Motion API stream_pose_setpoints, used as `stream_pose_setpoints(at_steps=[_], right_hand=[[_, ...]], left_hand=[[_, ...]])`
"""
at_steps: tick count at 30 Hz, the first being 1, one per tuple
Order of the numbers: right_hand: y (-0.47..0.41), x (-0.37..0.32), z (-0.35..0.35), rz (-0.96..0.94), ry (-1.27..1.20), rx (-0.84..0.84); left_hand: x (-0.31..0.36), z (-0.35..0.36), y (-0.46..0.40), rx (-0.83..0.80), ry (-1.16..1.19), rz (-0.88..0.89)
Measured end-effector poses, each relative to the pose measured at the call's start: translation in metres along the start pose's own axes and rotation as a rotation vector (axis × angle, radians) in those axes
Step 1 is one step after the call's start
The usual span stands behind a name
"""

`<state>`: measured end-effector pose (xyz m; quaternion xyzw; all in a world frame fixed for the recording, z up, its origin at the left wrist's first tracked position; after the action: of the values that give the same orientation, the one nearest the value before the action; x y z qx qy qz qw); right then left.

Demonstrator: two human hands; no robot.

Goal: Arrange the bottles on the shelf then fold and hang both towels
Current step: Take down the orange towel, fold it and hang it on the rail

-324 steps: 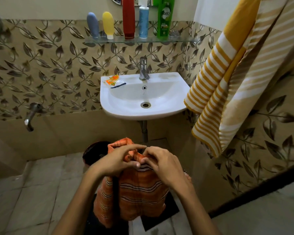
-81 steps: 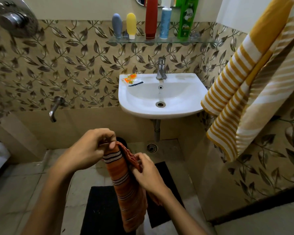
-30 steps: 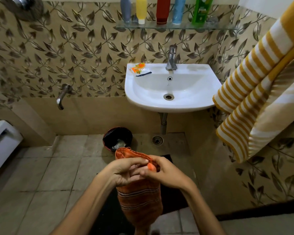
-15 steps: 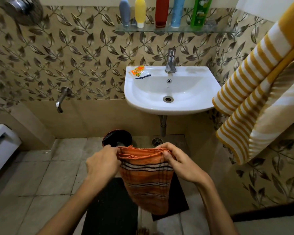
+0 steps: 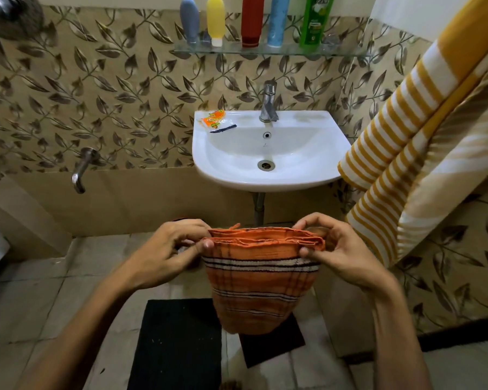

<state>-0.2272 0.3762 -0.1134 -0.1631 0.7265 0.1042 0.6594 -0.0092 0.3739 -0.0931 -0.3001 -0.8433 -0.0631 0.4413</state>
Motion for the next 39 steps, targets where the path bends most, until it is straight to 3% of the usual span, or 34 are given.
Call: stream_pose_setpoints(at_steps=[13, 17, 22, 26, 30, 33, 39], right_hand=[[-0.012, -0.036, -0.020, -0.143, 0.055, 0.234], [-0.017, -0.040, -0.020, -0.162, 0.054, 0.262], [-0.030, -0.058, -0.019, -0.296, 0.128, 0.427], [-0.038, -0.085, -0.014, -0.408, 0.314, 0.506], [-0.047, -0.105, -0.016, -0.331, 0.391, 0.266], [-0.063, -0.121, -0.026, -0.288, 0.603, 0.171], [-0.098, -0.131, -0.066, -0.148, 0.877, 0.271]], left_hand=[[0.012, -0.040, -0.028, 0.174, 0.308, 0.001], [0.007, -0.047, -0.029, 0.210, 0.285, 0.012], [0.000, -0.049, -0.046, 0.263, 0.567, 0.060], [0.003, -0.063, -0.065, 0.370, 0.464, 0.223], [0.017, -0.086, -0.090, 0.411, 0.345, 0.418], [0.031, -0.098, -0.116, 0.468, 0.255, 0.498], [0.062, -0.100, -0.169, 0.474, -0.053, 0.523]])
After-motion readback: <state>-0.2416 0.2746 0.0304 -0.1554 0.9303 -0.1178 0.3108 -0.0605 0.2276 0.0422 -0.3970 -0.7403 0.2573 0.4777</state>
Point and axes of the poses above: each hand's wrist, its own y-axis away from the middle knuckle, its own z-axis out of the palm, x = y × z, the point moved 9 cm from there along -y, towards the middle knuckle, and after that the axes turned 1 degree about -x, right-handed, at the moved point
